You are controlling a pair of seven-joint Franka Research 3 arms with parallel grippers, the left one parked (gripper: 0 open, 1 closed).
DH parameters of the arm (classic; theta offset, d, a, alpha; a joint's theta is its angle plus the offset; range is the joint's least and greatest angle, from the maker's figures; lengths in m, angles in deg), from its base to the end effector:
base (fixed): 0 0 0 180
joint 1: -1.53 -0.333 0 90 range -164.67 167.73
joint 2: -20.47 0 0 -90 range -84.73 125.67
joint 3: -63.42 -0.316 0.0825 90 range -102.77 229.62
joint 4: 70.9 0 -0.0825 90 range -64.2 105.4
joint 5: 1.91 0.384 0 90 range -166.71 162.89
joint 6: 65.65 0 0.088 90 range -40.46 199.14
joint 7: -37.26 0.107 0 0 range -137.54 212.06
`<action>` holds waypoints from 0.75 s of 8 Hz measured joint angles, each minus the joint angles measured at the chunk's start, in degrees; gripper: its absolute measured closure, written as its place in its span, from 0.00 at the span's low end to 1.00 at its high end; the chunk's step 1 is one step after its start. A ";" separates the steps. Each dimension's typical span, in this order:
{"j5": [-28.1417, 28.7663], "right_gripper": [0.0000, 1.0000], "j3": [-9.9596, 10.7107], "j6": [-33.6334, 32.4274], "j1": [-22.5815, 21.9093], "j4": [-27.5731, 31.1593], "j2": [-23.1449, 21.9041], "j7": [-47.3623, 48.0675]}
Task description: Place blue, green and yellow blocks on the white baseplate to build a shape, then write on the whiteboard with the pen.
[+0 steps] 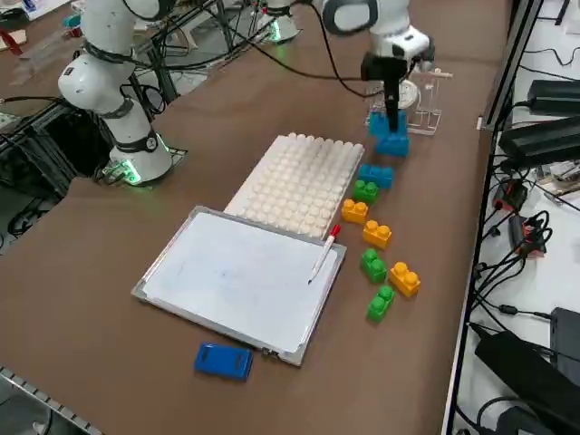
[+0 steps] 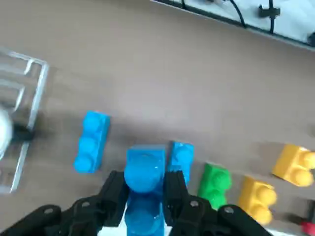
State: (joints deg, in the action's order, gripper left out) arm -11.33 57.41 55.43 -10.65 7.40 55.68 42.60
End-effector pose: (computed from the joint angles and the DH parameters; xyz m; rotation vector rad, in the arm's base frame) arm 0.7065 0.2068 0.3736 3.0458 0.4237 0.2321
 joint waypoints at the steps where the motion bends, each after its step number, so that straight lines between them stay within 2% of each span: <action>1: 0.00 0.59 -0.02 -1.05 -0.21 2.44 -3.04 -2.75; 4: 0.06 0.59 0.05 0.99 0.09 14.45 -12.83 -10.30; 6: 0.31 0.59 0.20 6.70 1.58 25.53 -19.61 -17.32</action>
State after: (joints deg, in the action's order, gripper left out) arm -11.02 57.62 62.13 -9.07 32.93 36.07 25.27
